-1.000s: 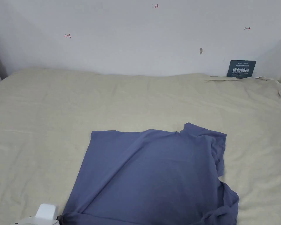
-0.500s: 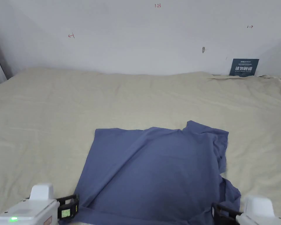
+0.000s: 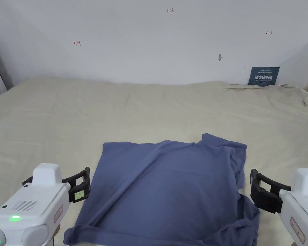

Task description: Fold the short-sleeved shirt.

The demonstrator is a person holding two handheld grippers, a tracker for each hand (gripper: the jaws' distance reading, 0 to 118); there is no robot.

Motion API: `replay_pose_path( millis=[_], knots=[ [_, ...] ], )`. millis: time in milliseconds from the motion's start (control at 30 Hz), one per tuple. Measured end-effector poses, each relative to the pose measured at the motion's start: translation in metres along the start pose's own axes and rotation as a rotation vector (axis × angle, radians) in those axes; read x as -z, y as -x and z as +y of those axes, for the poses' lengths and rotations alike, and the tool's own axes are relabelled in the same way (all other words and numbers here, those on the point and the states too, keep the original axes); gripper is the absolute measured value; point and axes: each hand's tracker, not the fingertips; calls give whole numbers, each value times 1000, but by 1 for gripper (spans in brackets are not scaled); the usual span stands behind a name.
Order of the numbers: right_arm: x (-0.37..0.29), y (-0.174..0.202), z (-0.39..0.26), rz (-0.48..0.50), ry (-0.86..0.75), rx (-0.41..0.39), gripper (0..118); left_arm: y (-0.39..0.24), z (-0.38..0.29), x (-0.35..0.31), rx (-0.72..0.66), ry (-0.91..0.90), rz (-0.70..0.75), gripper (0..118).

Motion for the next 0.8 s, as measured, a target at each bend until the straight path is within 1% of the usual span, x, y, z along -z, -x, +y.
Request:
replay_pose_path(
  millis=[33,67,100,133,167,200,233,267,400,467,567,600,667,733,767,800],
  knots=[
    [-1,0,-1,-8,-10,7,92,-3,-1,-3,5,-16,-7,74],
    [-3,0,-2,-20,-24,12,89,-7,-1,-6,10,-27,-5,70],
    [-5,1,-3,-26,-33,13,81,-11,-2,-8,21,-39,1,59],
    [-7,1,-5,-34,-46,18,65,-15,-3,-11,33,-53,10,37],
    [-6,0,-6,-38,-56,25,31,-17,-4,-12,32,-61,15,4],
    [-7,-1,-7,-35,-61,29,4,-17,-5,-14,25,-67,11,0],
    [-10,-3,-9,-31,-77,39,0,-15,-6,-12,4,-64,-13,0],
    [-12,-5,-9,-25,-76,42,0,-15,-6,-11,-11,-47,-38,0],
    [-15,-7,-9,-34,-79,39,0,-18,-10,-9,-2,-23,-21,0],
    [-15,-9,-7,-27,-77,52,0,-16,-12,-4,1,13,-26,0],
    [-12,-10,-8,-24,-74,54,0,-9,-15,3,-30,90,-33,0],
    [-12,-11,-9,-24,-73,53,0,-6,-16,8,-45,151,-49,0],
    [-12,-12,-9,-22,-66,54,0,-2,-19,17,-62,235,-35,0],
    [-11,-12,-9,-20,-61,56,0,4,-24,24,-68,283,-38,9],
    [-11,-12,-10,-21,-59,54,0,5,-25,26,-69,314,-25,25],
    [-11,-13,-10,-21,-57,53,0,8,-27,31,-79,352,-34,50]
  ],
)
